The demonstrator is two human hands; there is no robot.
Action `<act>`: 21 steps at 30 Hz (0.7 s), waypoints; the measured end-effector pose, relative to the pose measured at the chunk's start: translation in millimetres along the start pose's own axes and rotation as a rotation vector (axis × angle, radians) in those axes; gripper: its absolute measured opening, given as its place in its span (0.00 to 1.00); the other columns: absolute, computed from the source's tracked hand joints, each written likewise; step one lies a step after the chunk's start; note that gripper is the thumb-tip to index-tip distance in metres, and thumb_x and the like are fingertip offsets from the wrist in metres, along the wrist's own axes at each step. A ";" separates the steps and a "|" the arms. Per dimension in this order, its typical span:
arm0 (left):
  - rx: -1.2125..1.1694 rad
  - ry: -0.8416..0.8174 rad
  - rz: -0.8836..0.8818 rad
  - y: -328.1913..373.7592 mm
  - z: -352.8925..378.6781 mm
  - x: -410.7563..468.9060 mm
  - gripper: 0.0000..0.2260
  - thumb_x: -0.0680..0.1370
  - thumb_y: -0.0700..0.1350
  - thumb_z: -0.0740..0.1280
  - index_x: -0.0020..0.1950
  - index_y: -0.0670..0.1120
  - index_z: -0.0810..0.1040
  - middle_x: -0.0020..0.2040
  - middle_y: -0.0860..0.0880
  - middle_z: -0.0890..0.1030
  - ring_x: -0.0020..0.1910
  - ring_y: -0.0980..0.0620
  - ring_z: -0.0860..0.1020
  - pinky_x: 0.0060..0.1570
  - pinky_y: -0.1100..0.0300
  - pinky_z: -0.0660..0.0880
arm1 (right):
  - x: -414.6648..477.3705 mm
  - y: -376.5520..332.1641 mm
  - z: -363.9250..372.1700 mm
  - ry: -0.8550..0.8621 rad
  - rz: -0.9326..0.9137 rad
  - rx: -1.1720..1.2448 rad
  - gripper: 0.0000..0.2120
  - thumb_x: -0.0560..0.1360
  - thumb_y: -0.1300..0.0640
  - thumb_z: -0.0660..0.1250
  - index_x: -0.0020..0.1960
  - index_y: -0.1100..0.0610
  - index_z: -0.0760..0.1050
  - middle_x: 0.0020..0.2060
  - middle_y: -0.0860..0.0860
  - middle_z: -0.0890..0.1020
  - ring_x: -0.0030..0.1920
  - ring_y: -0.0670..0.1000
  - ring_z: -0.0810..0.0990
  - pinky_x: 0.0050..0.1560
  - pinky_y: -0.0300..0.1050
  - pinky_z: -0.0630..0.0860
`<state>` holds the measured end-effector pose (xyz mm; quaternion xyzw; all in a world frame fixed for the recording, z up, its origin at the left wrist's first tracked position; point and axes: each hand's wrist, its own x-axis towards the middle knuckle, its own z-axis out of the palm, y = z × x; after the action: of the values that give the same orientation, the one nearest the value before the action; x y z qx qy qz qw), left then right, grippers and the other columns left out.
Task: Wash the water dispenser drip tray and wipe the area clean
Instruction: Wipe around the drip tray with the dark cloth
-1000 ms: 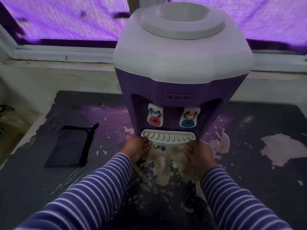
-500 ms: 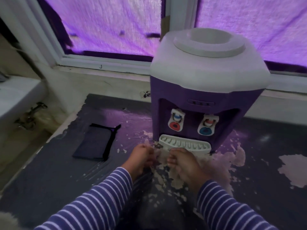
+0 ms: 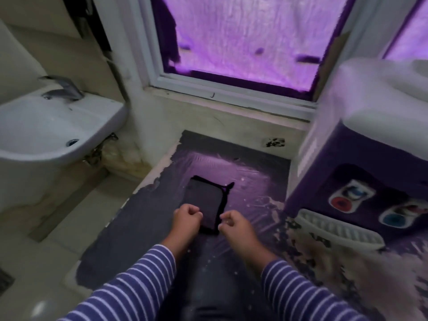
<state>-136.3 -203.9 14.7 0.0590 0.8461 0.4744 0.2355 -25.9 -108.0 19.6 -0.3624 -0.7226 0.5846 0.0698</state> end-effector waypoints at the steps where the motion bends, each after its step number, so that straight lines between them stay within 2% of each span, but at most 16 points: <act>1: 0.037 0.033 -0.008 -4.6 -10.7 10.3 0.04 0.73 0.38 0.69 0.45 0.44 0.76 0.51 0.40 0.79 0.50 0.42 0.78 0.53 0.54 0.75 | 5.6 -4.6 11.6 0.004 -0.035 -0.099 0.09 0.73 0.63 0.67 0.53 0.55 0.76 0.45 0.50 0.78 0.46 0.50 0.77 0.45 0.36 0.72; 4: 0.115 0.060 -0.047 -15.9 -35.5 34.4 0.05 0.72 0.41 0.70 0.46 0.46 0.75 0.55 0.39 0.77 0.53 0.40 0.78 0.57 0.52 0.74 | 19.5 -15.2 36.9 -0.042 -0.182 -0.424 0.16 0.73 0.59 0.67 0.61 0.56 0.75 0.58 0.53 0.74 0.57 0.52 0.74 0.57 0.38 0.68; 6: 0.126 0.007 -0.078 -20.2 -43.0 44.0 0.06 0.72 0.42 0.70 0.46 0.46 0.74 0.57 0.40 0.77 0.52 0.41 0.78 0.54 0.55 0.74 | 25.1 -16.1 48.6 -0.105 -0.253 -0.565 0.19 0.74 0.60 0.65 0.65 0.57 0.72 0.66 0.54 0.69 0.66 0.54 0.69 0.63 0.38 0.62; 8: 0.129 -0.062 -0.081 -23.1 -44.0 48.8 0.07 0.72 0.43 0.70 0.44 0.46 0.72 0.56 0.41 0.77 0.49 0.44 0.78 0.50 0.57 0.74 | 26.6 -11.7 55.6 -0.180 -0.227 -0.646 0.24 0.74 0.59 0.64 0.70 0.57 0.67 0.74 0.56 0.61 0.73 0.55 0.61 0.69 0.40 0.57; 11: 0.151 -0.163 -0.082 -26.8 -41.5 52.8 0.09 0.73 0.45 0.70 0.49 0.43 0.75 0.52 0.42 0.79 0.48 0.44 0.79 0.49 0.56 0.74 | 23.2 2.6 60.4 -0.261 -0.173 -0.793 0.30 0.75 0.57 0.63 0.75 0.56 0.59 0.77 0.55 0.55 0.76 0.54 0.55 0.73 0.45 0.54; 13: 0.155 -0.260 -0.075 -25.0 -38.4 52.3 0.08 0.73 0.45 0.70 0.46 0.40 0.79 0.45 0.43 0.82 0.44 0.46 0.80 0.46 0.56 0.74 | 19.2 10.7 62.5 -0.246 -0.184 -0.855 0.32 0.75 0.55 0.62 0.77 0.55 0.55 0.77 0.53 0.55 0.76 0.53 0.54 0.74 0.46 0.53; 15: 0.148 -0.302 -0.014 -15.9 -33.6 47.7 0.05 0.73 0.42 0.71 0.39 0.43 0.77 0.38 0.45 0.79 0.39 0.49 0.77 0.42 0.57 0.73 | 15.3 14.5 63.7 -0.184 -0.184 -0.798 0.34 0.75 0.53 0.63 0.77 0.55 0.53 0.77 0.53 0.57 0.76 0.52 0.56 0.73 0.45 0.54; 19: 0.209 -0.344 0.216 18.6 -18.0 31.0 0.11 0.70 0.41 0.70 0.33 0.47 0.69 0.35 0.48 0.74 0.33 0.53 0.71 0.35 0.58 0.67 | 9.4 8.1 55.9 0.013 -0.112 -0.475 0.37 0.75 0.54 0.66 0.77 0.56 0.51 0.76 0.55 0.55 0.76 0.51 0.54 0.72 0.40 0.53; 21: 0.244 -0.410 0.316 37.0 -8.1 18.4 0.10 0.69 0.42 0.69 0.33 0.46 0.68 0.35 0.48 0.73 0.32 0.53 0.71 0.35 0.57 0.68 | 5.5 5.1 44.9 0.150 -0.077 -0.328 0.36 0.75 0.54 0.67 0.77 0.56 0.54 0.76 0.55 0.55 0.76 0.52 0.54 0.71 0.39 0.52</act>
<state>-160.8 -184.2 42.6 0.3128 0.8120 0.3780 0.3159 -51.2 -140.1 -0.4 -0.3837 -0.8142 0.4272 0.0857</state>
